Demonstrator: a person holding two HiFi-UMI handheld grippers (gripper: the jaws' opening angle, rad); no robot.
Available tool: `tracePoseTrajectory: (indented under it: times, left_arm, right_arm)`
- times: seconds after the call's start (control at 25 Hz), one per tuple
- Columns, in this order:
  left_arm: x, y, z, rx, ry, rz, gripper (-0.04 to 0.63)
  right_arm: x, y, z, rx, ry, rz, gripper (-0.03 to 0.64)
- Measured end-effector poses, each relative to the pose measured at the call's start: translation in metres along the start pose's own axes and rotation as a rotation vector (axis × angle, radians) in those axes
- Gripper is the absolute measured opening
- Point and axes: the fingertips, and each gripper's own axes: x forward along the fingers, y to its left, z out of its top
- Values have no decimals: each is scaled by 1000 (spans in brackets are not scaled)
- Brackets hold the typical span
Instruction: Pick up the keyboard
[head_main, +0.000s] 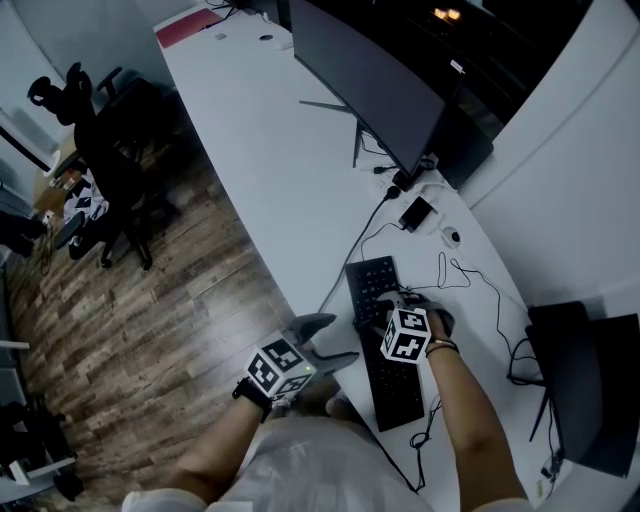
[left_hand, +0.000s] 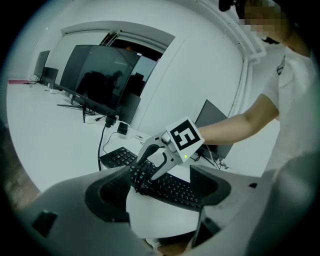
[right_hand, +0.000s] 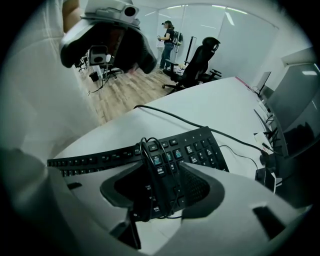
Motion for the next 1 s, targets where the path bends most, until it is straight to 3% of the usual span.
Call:
tracePoseTrajectory:
  times: [0.4, 0.6, 1.0]
  left_arm:
    - [-2, 0, -2, -10, 7, -8, 347]
    - [0, -2, -3, -10, 10, -13, 347]
    - [0, -3, -6, -13, 15, -16, 347]
  right_arm:
    - [3, 5, 2, -37, 22, 39, 198]
    - [2, 4, 1, -59, 36, 37, 127]
    - [4, 10, 1, -77, 45, 28, 61]
